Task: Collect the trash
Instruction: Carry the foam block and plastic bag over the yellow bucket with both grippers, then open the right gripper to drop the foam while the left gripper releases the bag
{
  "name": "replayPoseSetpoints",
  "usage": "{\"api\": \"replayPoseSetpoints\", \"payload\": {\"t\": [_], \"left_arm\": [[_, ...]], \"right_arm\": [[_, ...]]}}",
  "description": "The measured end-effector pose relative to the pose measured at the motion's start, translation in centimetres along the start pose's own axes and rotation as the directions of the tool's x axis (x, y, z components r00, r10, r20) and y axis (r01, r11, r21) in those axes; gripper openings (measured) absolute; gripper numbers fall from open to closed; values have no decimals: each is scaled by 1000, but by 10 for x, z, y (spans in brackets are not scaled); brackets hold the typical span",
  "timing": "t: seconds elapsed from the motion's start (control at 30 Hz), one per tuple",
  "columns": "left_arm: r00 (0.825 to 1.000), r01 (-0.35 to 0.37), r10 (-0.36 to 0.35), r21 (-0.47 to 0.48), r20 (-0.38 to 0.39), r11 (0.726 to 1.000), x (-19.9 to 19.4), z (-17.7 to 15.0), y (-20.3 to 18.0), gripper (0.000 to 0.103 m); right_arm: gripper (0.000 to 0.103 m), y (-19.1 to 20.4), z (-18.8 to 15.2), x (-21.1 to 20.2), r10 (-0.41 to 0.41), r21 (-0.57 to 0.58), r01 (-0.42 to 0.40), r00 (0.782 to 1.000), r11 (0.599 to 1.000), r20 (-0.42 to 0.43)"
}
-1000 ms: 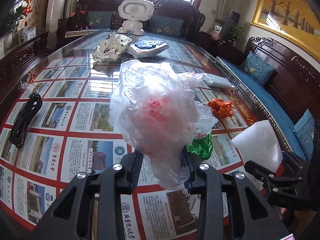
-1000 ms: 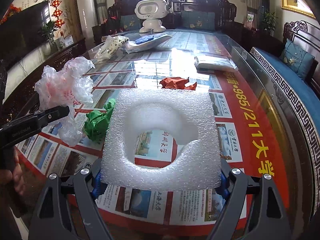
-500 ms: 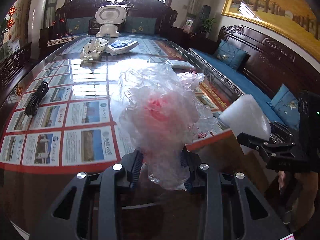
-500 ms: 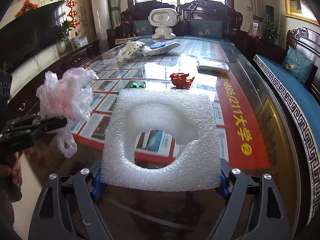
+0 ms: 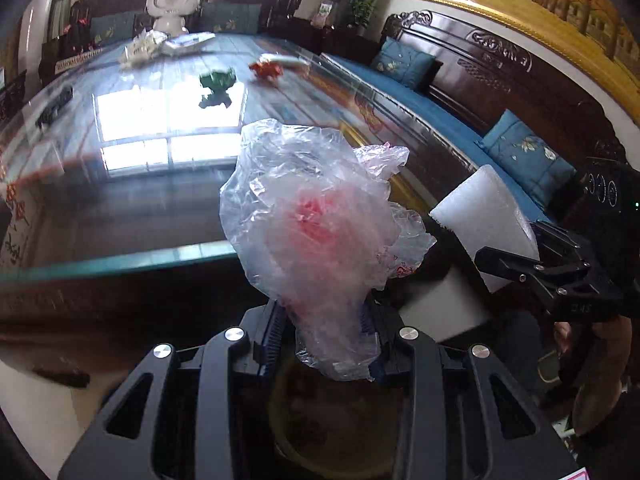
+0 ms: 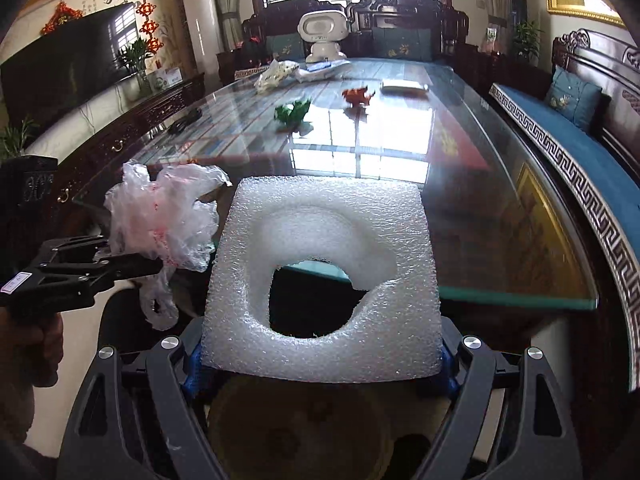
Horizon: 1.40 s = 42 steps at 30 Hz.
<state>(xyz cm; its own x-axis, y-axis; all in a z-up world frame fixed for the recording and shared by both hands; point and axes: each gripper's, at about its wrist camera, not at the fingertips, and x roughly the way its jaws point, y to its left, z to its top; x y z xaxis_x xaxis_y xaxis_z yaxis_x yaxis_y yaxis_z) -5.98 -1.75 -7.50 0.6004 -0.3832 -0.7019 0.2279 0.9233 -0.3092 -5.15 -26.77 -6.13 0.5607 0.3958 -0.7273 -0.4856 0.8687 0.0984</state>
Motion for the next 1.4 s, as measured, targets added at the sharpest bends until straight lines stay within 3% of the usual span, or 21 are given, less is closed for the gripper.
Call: {"api": "replayPoseSetpoints", "payload": {"t": [0.27,0.4,0.53,0.83,1.4], "left_arm": [[993,56,-53,29,-105,998,15,-83,-26,36],[987,38,-27,70,-158,997,34,-106,-31,36],[975,60,-46,58,-215,996,54,-123,-29,36],[964,61,-46,48,-261,997,67,-137,-27,36],[945,78,-49,75,-325,994,106,-129,-42,36]], "right_arm": [[80,4,-79,-3,-11,64,16,997,998,-76],[80,2,-113,19,-9,101,25,989,995,-149],[80,-2,-139,39,-10,130,39,976,991,-219],[83,0,-145,67,-50,73,75,951,994,-305],[84,-5,-156,60,-135,14,145,948,989,-289]]}}
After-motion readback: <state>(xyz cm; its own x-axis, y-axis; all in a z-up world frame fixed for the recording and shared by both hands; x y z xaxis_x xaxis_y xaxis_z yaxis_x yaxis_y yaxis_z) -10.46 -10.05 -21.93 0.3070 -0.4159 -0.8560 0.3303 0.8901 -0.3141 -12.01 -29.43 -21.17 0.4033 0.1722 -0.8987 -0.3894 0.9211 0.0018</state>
